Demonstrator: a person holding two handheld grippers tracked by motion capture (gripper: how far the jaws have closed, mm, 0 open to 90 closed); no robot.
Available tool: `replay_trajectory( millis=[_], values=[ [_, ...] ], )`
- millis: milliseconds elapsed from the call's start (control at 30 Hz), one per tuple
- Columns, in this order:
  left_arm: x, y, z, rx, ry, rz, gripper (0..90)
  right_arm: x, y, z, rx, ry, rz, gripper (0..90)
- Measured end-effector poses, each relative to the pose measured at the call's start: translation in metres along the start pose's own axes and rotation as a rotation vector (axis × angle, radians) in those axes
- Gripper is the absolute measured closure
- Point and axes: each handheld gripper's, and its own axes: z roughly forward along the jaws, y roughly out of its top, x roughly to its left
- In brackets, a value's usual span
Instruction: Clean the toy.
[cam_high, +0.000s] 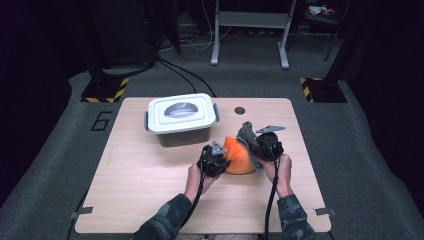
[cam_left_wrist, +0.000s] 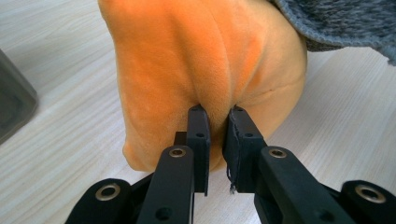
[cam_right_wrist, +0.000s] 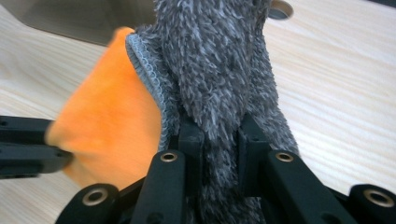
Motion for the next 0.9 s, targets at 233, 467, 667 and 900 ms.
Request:
replay_trajectory(
  millis=[233,467,667,900],
  values=[
    [0.001,-0.001,0.001,0.002,-0.012,-0.008,80.7,-0.017,-0.015,0.008,0.031,-0.023,0.041,75.8],
    [0.002,-0.001,0.002,-0.005,-0.008,-0.013,80.7,-0.029,-0.030,0.021,0.089,-0.021,0.087,75.8],
    [0.003,-0.002,0.002,-0.005,-0.008,-0.013,80.7,-0.036,-0.047,0.040,0.155,0.006,0.127,76.0],
    [0.007,-0.003,0.000,-0.005,-0.012,-0.030,80.5,-0.038,-0.039,0.029,0.136,-0.007,0.115,76.3]
  ],
)
